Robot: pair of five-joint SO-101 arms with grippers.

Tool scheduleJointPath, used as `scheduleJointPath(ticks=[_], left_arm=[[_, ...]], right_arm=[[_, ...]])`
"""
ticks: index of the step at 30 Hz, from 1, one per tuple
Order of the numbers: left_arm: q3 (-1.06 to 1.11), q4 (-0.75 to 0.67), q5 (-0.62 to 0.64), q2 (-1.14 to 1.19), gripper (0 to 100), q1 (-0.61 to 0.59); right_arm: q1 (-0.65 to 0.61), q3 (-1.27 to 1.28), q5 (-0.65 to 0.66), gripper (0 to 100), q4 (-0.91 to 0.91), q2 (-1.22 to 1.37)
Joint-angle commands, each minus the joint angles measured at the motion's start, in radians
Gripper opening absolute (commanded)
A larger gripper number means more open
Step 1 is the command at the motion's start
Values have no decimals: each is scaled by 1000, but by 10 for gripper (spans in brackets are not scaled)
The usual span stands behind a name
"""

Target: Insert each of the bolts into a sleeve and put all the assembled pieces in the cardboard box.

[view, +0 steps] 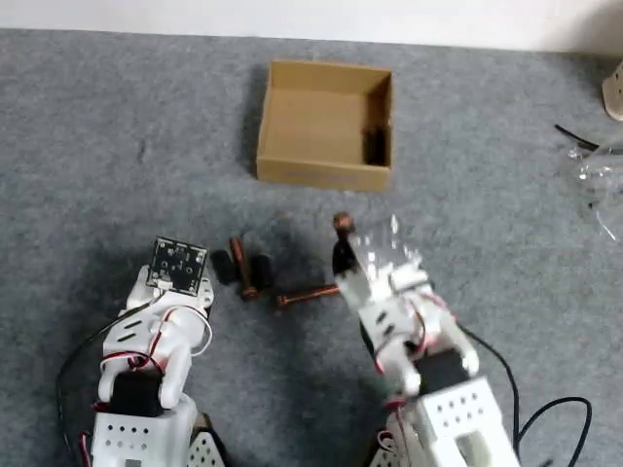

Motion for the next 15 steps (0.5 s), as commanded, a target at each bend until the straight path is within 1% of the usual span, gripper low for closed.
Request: scheduleJointPath(ticks=[1, 3, 7, 15], left_arm=[[-27, -5, -8, -5, 7, -8], [-27, -5, -8, -5, 7, -8], [-27, -5, -8, -5, 7, -8], [-21, -23, -8, -5, 7, -8]], right_arm=[[13, -338, -15, 5, -50, 337], [27, -492, -15, 5, -42, 516], [71, -832, -17, 5, 56, 845], [156, -1454, -18, 5, 302, 1342]])
